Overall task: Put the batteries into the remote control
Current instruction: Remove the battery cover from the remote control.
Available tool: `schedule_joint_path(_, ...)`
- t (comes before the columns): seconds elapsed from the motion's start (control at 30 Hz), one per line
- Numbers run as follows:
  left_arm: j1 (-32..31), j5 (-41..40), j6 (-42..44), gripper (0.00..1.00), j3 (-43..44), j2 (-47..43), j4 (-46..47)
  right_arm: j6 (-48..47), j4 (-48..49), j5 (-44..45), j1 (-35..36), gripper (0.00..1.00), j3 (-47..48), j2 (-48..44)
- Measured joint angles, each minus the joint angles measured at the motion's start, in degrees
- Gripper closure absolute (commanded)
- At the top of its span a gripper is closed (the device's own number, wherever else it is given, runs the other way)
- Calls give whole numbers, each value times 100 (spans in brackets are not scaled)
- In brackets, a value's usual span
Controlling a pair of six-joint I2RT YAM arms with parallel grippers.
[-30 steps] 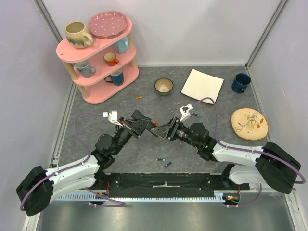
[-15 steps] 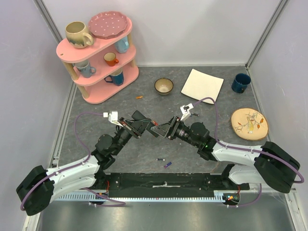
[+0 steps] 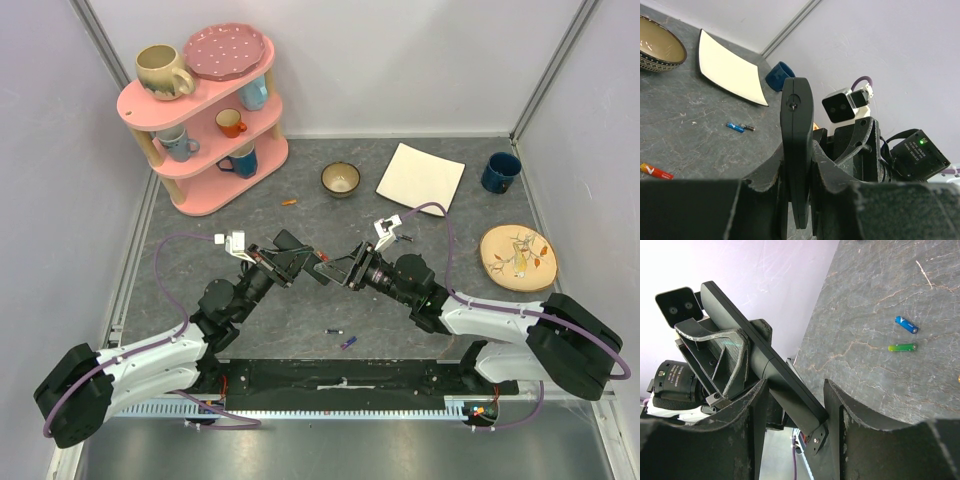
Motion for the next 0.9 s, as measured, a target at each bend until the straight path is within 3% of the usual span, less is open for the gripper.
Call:
schedule_joint_path(0.63, 28, -55, -127, 98, 0, 0, 0, -15, 7, -63, -7, 53, 0, 2)
schedule_joint_path(0.77, 28, -57, -133, 98, 0, 0, -4, -22, 7, -66, -7, 46, 0, 2)
schedule_joint_path(0.9, 24, -33, -133, 98, 0, 7, -2, -13, -61, -61, -7, 33, 4, 2)
